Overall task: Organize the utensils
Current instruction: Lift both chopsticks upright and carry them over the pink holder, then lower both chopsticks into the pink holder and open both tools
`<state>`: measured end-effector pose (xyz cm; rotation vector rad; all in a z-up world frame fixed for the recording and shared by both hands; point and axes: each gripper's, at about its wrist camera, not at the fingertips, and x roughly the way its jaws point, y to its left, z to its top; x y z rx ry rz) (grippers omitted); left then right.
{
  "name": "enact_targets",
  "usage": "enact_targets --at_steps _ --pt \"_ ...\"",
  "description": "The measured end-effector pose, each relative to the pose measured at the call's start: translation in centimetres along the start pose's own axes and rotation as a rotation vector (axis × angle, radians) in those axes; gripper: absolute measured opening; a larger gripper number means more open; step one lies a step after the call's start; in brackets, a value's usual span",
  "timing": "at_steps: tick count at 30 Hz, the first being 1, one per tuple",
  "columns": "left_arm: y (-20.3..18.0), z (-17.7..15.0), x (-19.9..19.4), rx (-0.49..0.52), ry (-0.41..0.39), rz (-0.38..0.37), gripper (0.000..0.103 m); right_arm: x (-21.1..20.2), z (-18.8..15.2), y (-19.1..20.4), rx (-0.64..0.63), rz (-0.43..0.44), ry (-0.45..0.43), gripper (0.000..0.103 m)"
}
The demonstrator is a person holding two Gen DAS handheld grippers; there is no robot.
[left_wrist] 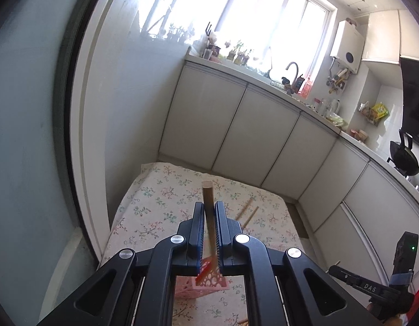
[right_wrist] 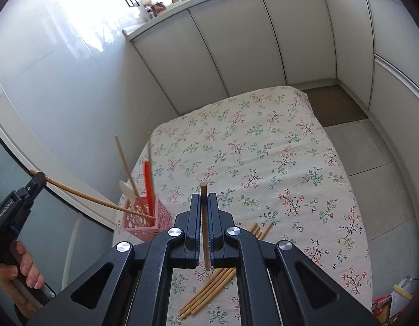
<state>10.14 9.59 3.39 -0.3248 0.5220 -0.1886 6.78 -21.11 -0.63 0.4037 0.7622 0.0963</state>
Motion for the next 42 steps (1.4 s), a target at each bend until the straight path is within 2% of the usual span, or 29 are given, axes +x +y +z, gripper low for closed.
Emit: enact_targets --at_steps 4,12,22,28,29,31,32,33,35,39,42 --pt "-0.4 0.0 0.5 0.022 -0.019 0.012 0.007 0.1 0.1 0.0 0.005 0.002 -0.005 0.004" --pt "-1.3 -3.4 7.1 0.127 0.150 0.138 0.007 1.0 0.2 0.1 0.016 0.029 0.019 0.004" --pt "-0.9 -2.7 7.4 0.147 0.161 0.150 0.007 1.1 0.5 0.0 0.016 0.028 0.013 0.004" --pt "-0.1 -2.7 8.6 0.156 0.168 0.192 0.009 1.1 0.4 0.9 0.000 0.037 0.008 0.004" --pt "0.1 -2.7 8.7 0.147 0.169 0.189 0.012 1.1 0.4 1.1 -0.003 0.038 0.007 0.004" --pt "0.3 -2.7 9.0 0.134 0.171 0.176 0.023 1.0 0.4 1.5 -0.010 0.041 0.002 0.004" --pt "0.4 -2.6 9.0 0.127 0.165 0.172 0.036 0.9 0.4 1.6 -0.013 0.044 -0.002 0.004" --pt "0.5 -2.5 8.8 0.120 0.153 0.172 0.044 0.8 0.5 1.9 -0.016 0.048 -0.007 0.004" --pt "0.7 -2.3 8.4 0.111 0.141 0.172 0.046 0.3 0.8 2.4 -0.021 0.055 -0.022 0.004" --pt "1.3 -2.2 7.5 0.085 0.146 0.173 0.059 -1.1 1.8 3.5 -0.029 0.079 -0.062 0.004" --pt "1.6 -2.5 6.8 0.067 0.160 0.176 0.064 -2.4 3.2 5.0 -0.038 0.113 -0.100 0.004"
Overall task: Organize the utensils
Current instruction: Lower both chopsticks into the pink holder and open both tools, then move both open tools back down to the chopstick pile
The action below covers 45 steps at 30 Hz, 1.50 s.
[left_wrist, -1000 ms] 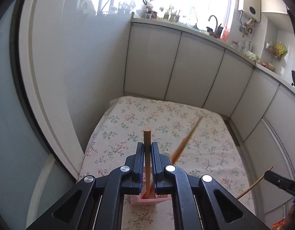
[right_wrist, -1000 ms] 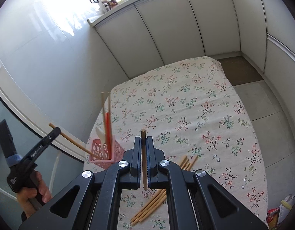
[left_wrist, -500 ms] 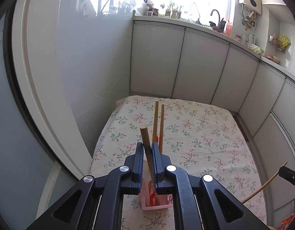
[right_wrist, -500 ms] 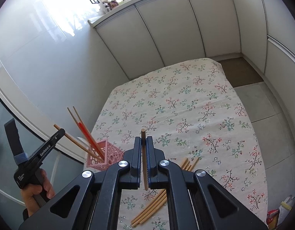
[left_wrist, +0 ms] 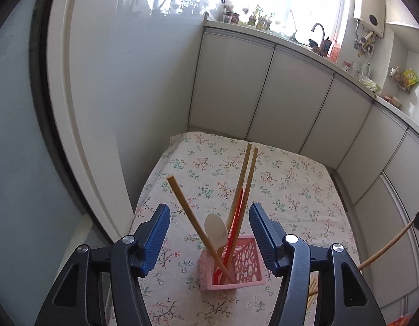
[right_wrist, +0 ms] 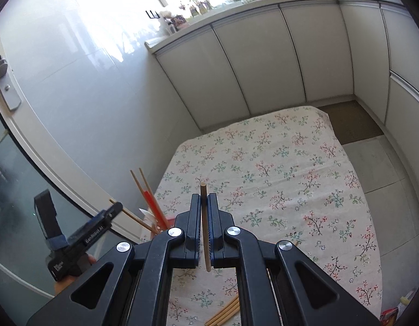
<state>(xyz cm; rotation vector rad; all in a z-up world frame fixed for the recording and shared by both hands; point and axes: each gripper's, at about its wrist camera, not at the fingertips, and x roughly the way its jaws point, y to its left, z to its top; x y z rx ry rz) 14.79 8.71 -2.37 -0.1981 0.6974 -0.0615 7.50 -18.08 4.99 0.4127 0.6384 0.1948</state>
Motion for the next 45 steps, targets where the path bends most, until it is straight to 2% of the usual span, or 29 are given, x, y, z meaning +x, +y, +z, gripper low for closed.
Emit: enact_targets --at_steps 4,8,13,20,26,28,30,32,39,45 --pt "0.5 -0.6 -0.5 0.000 0.006 0.027 0.071 -0.5 2.2 2.9 -0.031 0.035 -0.050 0.004" --pt "1.2 -1.1 -0.4 -0.011 0.029 0.036 0.077 1.7 3.2 5.7 -0.071 0.045 -0.049 0.004" --pt "1.9 -1.8 0.2 -0.013 0.066 0.055 0.081 6.0 2.2 7.8 -0.128 0.004 -0.011 0.004" --pt "3.0 -2.0 0.6 -0.030 0.092 0.062 0.083 10.5 0.6 8.7 -0.180 -0.045 0.014 0.004" --pt "2.8 -1.9 0.3 -0.025 0.086 0.054 0.085 12.2 0.2 8.6 -0.159 -0.015 0.057 0.006" --pt "2.6 -2.0 0.3 -0.020 0.087 0.055 0.086 12.1 0.2 8.7 -0.153 -0.017 0.061 0.010" --pt "2.5 -2.0 0.3 -0.012 0.092 0.054 0.087 11.8 0.3 8.6 -0.145 -0.006 0.061 0.026" --pt "2.3 -2.1 0.3 -0.005 0.095 0.056 0.087 11.0 0.4 8.5 -0.138 0.003 0.055 0.035" --pt "1.4 -2.4 -0.2 0.021 0.097 0.045 0.087 7.2 0.5 7.0 -0.109 0.019 0.021 0.052" --pt "-0.2 -3.0 -1.4 0.075 0.091 0.022 0.089 4.3 -0.5 3.5 -0.065 -0.016 0.025 0.065"
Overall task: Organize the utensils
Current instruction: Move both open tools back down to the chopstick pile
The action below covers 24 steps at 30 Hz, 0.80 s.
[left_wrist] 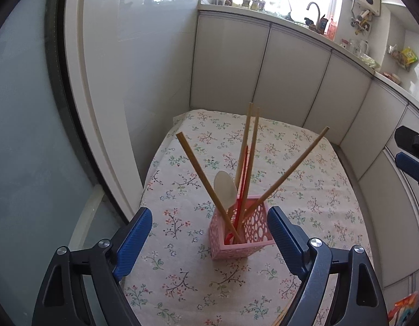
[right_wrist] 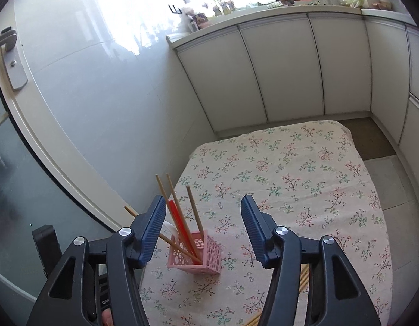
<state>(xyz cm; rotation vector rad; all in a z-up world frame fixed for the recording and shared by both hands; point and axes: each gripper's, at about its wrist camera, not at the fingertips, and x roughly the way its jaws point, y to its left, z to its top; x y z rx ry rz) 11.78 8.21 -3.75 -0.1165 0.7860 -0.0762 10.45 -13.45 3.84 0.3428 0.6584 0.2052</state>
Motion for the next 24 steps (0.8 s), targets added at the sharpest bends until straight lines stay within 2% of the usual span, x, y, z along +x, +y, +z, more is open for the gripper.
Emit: enact_targets --at_steps 10,19,24 --pt "-4.6 -2.1 -0.6 0.138 0.041 -0.059 0.090 -0.6 -4.3 -8.5 0.132 -0.135 0.133 0.070" --pt "-10.6 -4.8 0.6 0.287 0.143 -0.122 0.090 0.7 -7.4 -15.0 0.215 -0.265 0.312 0.070" --pt "-14.2 -6.5 2.6 0.336 0.220 -0.160 0.090 1.4 -8.6 -17.6 0.240 -0.314 0.396 0.070"
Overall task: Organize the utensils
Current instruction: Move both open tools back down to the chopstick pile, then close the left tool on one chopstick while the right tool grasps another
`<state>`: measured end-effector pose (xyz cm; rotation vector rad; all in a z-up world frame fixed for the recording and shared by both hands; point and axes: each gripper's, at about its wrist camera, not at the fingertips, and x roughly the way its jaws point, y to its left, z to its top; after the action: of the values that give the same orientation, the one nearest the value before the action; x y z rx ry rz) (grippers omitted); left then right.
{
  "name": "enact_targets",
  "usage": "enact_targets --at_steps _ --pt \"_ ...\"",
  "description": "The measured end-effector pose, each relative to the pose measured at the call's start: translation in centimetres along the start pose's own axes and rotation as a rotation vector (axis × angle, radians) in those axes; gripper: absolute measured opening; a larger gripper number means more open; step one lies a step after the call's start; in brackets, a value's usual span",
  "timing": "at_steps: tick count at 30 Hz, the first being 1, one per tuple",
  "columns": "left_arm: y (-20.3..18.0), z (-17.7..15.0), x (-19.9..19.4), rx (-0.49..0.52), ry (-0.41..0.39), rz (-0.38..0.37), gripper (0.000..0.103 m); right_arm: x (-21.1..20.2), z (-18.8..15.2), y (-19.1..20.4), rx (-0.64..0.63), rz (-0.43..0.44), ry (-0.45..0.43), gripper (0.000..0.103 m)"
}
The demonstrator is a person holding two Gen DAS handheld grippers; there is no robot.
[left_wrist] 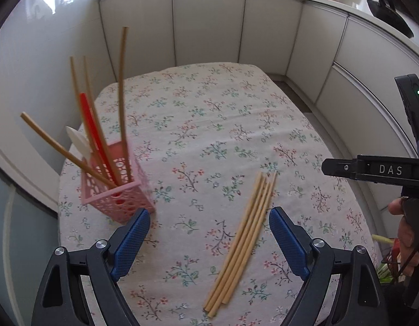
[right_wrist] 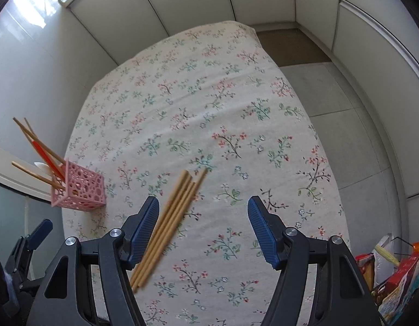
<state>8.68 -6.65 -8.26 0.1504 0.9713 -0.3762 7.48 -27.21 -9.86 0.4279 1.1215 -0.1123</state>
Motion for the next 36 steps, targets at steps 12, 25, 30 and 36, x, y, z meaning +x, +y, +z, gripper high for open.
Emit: enact_targets --at_steps 12,25,30,36 --pt "-3.2 1.7 9.9 -0.045 0.197 -0.154 0.033 1.9 0.6 -3.7 0.049 -0.048 0.084 0.071" --pt "-4.2 2.3 15.2 -0.034 0.281 -0.166 0.014 3.2 1.0 -3.8 0.046 -0.043 0.126 0.071" --pt "-4.6 2.4 15.5 -0.021 0.287 -0.126 0.011 3.6 1.0 -3.6 0.049 -0.043 0.136 0.071" --pt "-2.4 1.7 14.7 -0.058 0.366 -0.030 0.010 4.4 1.0 -2.8 0.045 -0.044 0.155 0.071"
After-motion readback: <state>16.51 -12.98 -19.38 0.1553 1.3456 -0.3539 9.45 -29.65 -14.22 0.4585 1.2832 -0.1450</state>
